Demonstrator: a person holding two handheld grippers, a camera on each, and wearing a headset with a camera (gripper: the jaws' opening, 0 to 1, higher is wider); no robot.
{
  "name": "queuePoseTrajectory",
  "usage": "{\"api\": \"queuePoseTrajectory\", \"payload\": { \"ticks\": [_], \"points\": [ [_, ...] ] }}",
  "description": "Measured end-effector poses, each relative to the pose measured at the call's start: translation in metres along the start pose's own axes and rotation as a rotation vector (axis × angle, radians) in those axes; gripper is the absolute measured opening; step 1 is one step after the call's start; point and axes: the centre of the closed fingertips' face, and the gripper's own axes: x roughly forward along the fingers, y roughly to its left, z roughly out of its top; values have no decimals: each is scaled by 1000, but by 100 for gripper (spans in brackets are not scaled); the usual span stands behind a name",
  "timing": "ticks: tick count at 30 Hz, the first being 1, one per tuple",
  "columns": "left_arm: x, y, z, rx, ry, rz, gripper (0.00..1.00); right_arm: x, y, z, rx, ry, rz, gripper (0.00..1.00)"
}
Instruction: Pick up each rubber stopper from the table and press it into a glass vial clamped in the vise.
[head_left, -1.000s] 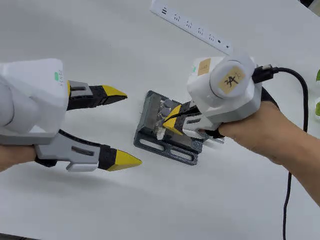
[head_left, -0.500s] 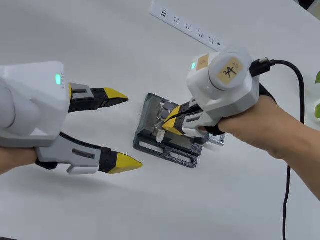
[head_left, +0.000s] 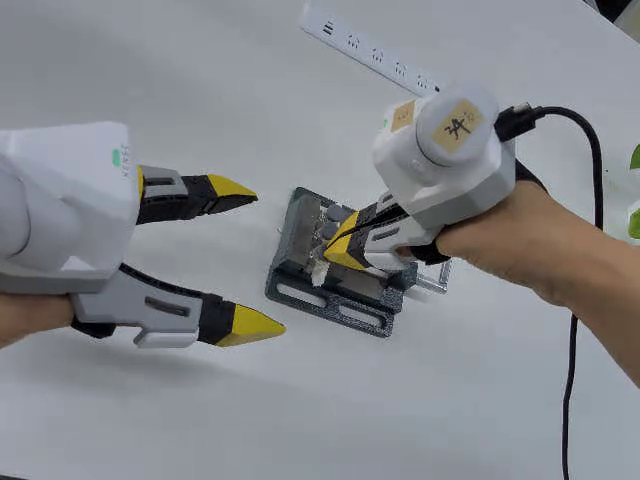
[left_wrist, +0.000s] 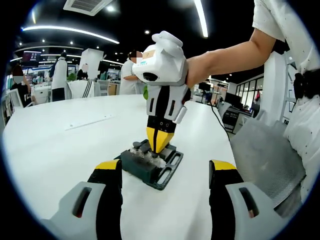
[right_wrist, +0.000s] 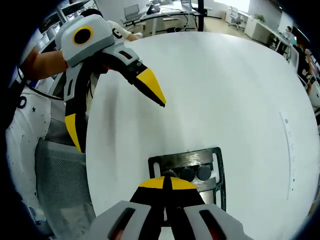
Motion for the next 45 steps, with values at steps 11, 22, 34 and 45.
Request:
{"api": "queuePoseTrajectory", "payload": {
  "ticks": [11, 22, 34, 45],
  "points": [
    [2, -1, -1, -2, 1, -5, 69, 1, 0, 0, 7, 13, 31, 0],
    [4, -1, -1, -4, -2, -7, 69, 0, 3, 0, 8, 35, 54, 0],
    [5, -2, -1, -3, -4, -10, 69, 0, 2, 0, 5, 48, 60, 0],
    [3, -1, 0, -4, -7, -8, 69, 1, 3, 1, -1, 59, 63, 0]
  ]
}}
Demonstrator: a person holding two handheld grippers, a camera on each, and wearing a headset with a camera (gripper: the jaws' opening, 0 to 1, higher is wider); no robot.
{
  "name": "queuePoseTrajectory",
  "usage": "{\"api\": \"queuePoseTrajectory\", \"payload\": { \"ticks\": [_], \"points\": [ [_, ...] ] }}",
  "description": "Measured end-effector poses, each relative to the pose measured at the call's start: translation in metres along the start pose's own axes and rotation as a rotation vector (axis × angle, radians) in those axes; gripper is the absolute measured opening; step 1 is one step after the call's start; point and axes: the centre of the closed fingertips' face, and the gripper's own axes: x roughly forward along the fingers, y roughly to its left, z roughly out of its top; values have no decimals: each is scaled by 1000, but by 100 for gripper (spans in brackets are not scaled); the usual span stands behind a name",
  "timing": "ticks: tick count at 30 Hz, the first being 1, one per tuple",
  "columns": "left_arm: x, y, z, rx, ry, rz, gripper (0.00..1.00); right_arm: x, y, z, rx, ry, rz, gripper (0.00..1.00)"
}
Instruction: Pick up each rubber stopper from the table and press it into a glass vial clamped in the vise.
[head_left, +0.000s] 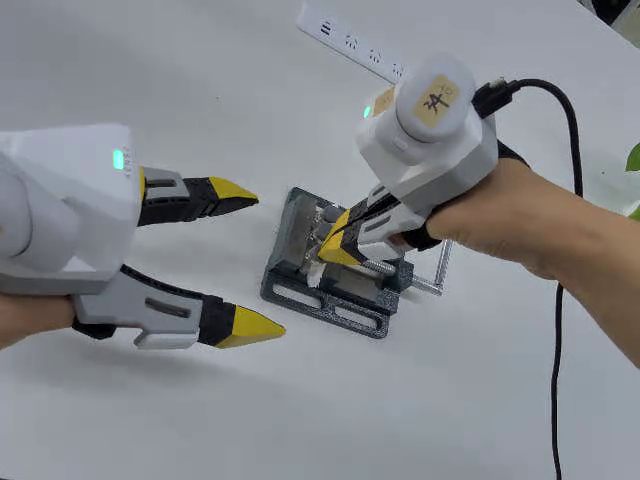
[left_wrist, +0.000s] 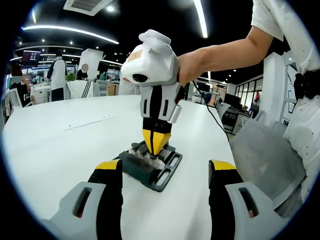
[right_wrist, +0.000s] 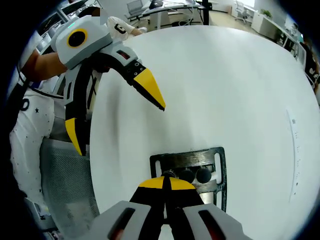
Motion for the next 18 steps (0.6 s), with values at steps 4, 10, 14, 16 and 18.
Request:
{"api": "queuePoseTrajectory", "payload": {
  "ticks": [4, 10, 14, 16, 18],
  "points": [
    [0, 0, 0, 1, -1, 0, 69, 0, -1, 0, 1, 2, 3, 0],
    [1, 0, 0, 1, 0, 0, 69, 0, -1, -1, 10, 4, 18, 0],
    [1, 1, 1, -1, -3, 3, 69, 1, -2, -2, 10, 7, 23, 0],
    [2, 1, 1, -1, -3, 2, 69, 1, -2, -2, 11, 11, 26, 0],
    [2, 1, 1, -1, -3, 2, 69, 1, -3, -1, 11, 15, 32, 0]
  ]
}}
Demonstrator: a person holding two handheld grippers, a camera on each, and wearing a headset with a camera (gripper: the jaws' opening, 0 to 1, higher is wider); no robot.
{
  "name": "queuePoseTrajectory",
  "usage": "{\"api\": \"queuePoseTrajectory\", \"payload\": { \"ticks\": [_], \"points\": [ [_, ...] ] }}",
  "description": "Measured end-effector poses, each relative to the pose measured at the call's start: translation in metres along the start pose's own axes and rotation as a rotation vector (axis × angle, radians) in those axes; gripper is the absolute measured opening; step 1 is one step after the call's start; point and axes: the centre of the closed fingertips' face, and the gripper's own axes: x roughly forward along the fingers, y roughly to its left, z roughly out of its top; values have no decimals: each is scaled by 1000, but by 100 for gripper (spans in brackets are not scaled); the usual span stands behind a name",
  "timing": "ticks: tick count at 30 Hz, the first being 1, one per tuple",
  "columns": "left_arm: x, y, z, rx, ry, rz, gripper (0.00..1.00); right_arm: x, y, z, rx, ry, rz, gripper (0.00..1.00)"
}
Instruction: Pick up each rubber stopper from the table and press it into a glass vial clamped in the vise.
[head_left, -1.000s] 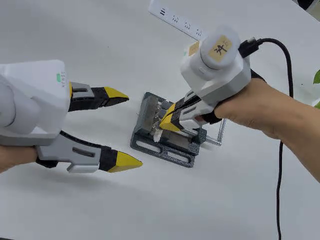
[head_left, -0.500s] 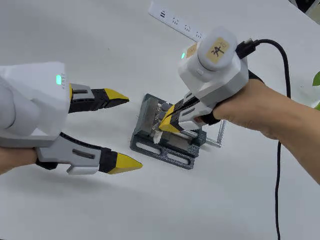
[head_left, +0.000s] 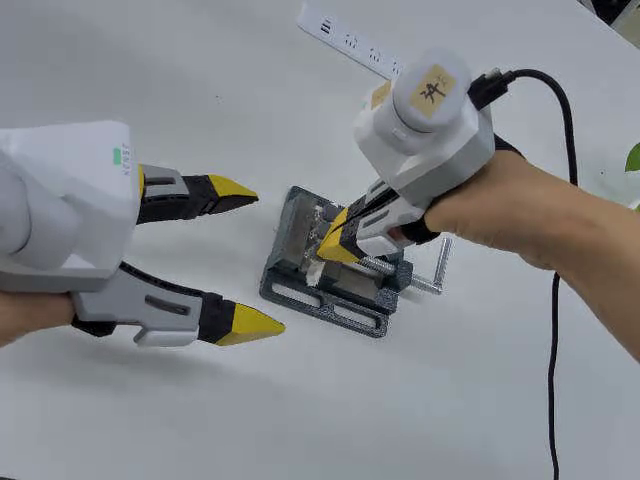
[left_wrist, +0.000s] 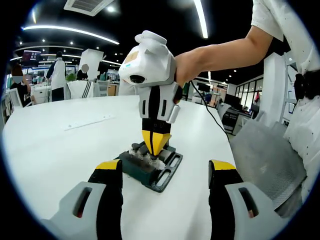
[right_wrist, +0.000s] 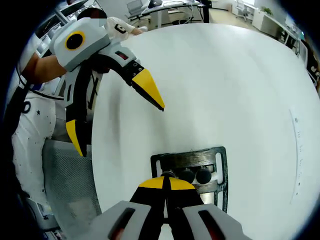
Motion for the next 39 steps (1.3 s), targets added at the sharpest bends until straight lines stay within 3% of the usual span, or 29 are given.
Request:
{"api": "queuePoseTrajectory", "payload": {
  "ticks": [8, 27, 39],
  "points": [
    [1, 0, 0, -1, 0, -1, 69, 1, 0, 0, -9, 23, 15, 0],
    [2, -3, 3, 6, 0, -8, 69, 0, 1, 0, -18, 22, 4, 0],
    [1, -4, 4, 11, 1, -10, 69, 1, 2, 2, -20, 58, -6, 0]
  ]
}}
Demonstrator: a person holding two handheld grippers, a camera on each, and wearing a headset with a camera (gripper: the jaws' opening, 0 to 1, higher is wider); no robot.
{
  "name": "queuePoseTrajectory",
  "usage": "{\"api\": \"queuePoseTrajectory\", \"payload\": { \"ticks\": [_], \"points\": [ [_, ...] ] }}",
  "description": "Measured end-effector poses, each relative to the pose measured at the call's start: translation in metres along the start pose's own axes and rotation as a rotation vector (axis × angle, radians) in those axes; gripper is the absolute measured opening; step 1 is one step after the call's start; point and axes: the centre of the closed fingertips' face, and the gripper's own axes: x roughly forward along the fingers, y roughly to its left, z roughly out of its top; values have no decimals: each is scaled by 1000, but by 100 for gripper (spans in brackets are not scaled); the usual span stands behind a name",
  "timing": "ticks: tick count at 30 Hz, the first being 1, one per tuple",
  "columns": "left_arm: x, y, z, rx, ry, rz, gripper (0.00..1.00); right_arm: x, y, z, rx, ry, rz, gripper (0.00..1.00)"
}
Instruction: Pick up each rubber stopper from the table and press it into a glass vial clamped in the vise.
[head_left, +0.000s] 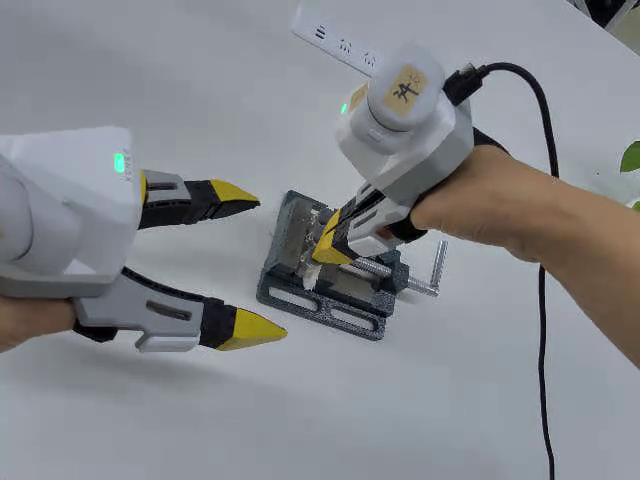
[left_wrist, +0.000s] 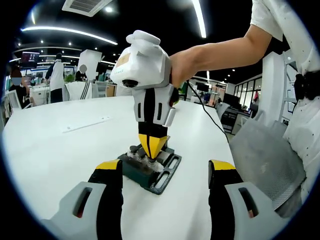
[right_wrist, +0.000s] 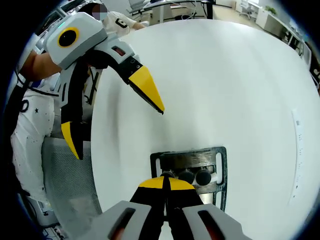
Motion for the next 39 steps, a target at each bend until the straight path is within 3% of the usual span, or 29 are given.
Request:
{"api": "queuePoseTrajectory", "payload": {
  "ticks": [5, 12, 16, 22, 27, 39],
  "points": [
    [-1, -1, 1, 5, 2, 0, 69, -1, 1, 0, -16, 28, -11, 0],
    [-6, 2, 4, 15, 10, 14, 69, -1, 2, 0, 3, -6, -33, 0],
    [-10, 2, 5, 21, 19, 21, 69, -1, 3, -1, -28, -15, -57, 0],
    [-16, 4, 6, 25, 27, 36, 69, -3, -2, -2, 8, -82, -64, 0],
    [-18, 3, 6, 24, 32, 41, 69, -4, -2, -3, 8, -104, -85, 0],
    [-19, 1, 9, 44, 61, 37, 70, -22, 0, -7, 61, -236, -140, 0]
  ]
}}
